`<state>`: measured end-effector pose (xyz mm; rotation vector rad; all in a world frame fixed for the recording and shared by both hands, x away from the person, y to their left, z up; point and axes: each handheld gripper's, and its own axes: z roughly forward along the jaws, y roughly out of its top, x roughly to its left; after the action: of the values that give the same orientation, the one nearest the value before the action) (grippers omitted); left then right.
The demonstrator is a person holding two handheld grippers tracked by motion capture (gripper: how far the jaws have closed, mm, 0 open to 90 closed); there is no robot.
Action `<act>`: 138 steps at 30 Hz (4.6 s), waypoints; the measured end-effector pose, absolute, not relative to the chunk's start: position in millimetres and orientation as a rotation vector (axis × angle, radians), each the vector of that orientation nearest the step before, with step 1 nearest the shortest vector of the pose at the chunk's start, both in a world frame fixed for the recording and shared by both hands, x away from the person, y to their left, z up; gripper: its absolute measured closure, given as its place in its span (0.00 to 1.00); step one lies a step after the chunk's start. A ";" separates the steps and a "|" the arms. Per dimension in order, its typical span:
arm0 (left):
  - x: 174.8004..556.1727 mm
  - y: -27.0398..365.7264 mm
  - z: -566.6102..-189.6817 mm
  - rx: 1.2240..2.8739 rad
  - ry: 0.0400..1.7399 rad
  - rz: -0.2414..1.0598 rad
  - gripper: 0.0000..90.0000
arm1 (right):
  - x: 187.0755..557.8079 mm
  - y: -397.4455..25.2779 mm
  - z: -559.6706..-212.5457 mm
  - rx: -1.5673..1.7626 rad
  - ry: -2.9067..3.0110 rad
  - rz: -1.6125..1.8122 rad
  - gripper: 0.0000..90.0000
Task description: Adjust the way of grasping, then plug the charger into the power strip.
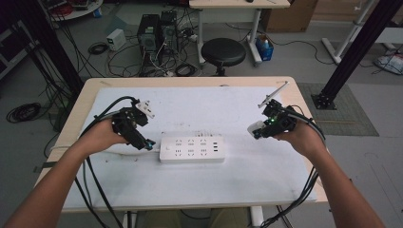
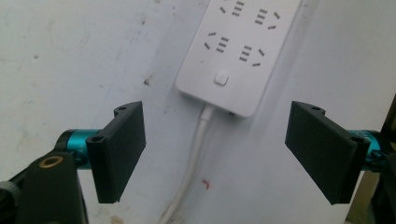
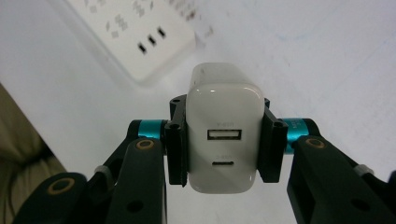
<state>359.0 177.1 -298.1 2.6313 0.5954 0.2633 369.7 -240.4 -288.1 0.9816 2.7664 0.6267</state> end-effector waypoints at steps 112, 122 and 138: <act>364.1 232.3 -327.5 2.664 0.625 0.319 0.22 | 404.3 -42.4 -354.7 0.020 2.984 0.008 0.69; 363.6 232.5 -331.4 2.649 0.632 0.304 0.22 | 411.0 -37.3 -363.4 -0.023 3.011 -0.043 0.69; 370.7 238.1 -333.7 2.628 0.652 0.288 0.22 | 419.1 -28.4 -363.9 0.019 3.059 -0.130 0.69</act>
<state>370.7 238.1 -333.7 2.6280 0.6522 0.2883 419.1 -28.4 -363.9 0.0189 3.0586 -0.1304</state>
